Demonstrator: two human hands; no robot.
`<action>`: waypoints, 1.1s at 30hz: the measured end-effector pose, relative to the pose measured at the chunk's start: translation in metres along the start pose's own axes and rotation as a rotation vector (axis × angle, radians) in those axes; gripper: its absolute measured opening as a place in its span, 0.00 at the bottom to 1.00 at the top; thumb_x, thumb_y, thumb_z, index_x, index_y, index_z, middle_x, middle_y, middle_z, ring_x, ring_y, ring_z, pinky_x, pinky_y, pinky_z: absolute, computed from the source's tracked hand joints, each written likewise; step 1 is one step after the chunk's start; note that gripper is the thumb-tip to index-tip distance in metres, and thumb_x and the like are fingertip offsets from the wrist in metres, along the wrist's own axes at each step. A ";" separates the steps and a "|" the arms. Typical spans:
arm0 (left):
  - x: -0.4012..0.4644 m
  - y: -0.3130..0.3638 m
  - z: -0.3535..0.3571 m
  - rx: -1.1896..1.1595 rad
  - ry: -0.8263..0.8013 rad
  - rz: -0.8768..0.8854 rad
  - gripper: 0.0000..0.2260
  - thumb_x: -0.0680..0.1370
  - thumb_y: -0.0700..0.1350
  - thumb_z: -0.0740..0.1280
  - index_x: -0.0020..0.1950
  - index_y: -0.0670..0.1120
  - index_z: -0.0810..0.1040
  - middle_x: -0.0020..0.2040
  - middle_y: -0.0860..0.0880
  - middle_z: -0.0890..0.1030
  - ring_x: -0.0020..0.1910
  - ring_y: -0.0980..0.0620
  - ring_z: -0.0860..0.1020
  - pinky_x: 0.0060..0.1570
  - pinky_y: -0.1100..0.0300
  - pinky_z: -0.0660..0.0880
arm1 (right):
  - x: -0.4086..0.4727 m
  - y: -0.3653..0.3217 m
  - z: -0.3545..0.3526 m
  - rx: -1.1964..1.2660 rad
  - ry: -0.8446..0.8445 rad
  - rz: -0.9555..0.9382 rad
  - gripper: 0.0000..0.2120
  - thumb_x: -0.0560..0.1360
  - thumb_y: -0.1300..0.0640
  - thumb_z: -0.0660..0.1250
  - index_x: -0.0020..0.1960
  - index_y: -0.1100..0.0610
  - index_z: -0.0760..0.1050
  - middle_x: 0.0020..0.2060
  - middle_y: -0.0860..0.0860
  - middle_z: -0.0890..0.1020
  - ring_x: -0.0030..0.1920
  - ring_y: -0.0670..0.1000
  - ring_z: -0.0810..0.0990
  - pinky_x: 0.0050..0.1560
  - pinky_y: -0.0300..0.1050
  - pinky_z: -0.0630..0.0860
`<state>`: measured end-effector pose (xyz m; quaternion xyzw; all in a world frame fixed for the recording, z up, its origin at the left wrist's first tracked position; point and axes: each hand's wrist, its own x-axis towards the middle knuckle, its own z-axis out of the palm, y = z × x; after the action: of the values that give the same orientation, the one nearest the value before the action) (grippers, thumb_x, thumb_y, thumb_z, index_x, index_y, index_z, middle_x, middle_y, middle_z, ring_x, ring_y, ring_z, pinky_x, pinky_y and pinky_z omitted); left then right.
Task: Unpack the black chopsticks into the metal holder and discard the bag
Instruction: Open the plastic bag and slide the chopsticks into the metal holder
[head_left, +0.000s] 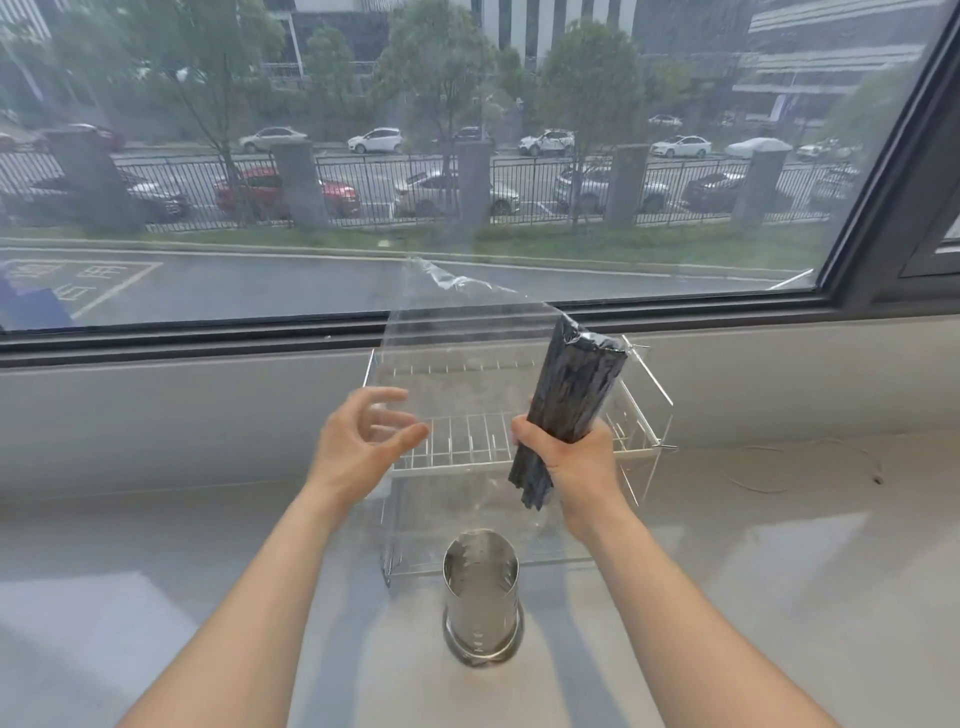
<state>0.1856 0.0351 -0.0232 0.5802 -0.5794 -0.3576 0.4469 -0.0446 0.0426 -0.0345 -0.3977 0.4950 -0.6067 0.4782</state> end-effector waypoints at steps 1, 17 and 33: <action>-0.002 -0.006 0.000 -0.008 0.006 -0.011 0.18 0.71 0.49 0.79 0.59 0.54 0.80 0.50 0.51 0.87 0.47 0.56 0.86 0.42 0.61 0.77 | -0.001 0.005 0.000 -0.001 0.003 0.014 0.07 0.67 0.65 0.79 0.40 0.56 0.84 0.38 0.52 0.87 0.40 0.50 0.86 0.42 0.44 0.82; -0.011 -0.035 0.003 -0.070 0.043 -0.062 0.14 0.72 0.47 0.79 0.54 0.54 0.81 0.49 0.50 0.87 0.50 0.52 0.85 0.47 0.55 0.79 | -0.004 0.022 -0.006 -0.012 -0.067 -0.025 0.19 0.67 0.66 0.79 0.56 0.61 0.79 0.47 0.58 0.88 0.41 0.46 0.86 0.41 0.34 0.79; -0.004 -0.005 -0.009 0.002 0.213 0.094 0.07 0.75 0.42 0.75 0.48 0.53 0.82 0.47 0.50 0.86 0.46 0.47 0.85 0.49 0.50 0.81 | 0.004 -0.051 -0.021 0.056 -0.152 -0.147 0.14 0.73 0.56 0.76 0.57 0.53 0.80 0.52 0.52 0.86 0.53 0.52 0.86 0.56 0.46 0.80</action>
<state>0.1951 0.0399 -0.0254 0.5877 -0.5555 -0.2721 0.5215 -0.0753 0.0459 0.0120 -0.4642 0.4095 -0.6221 0.4794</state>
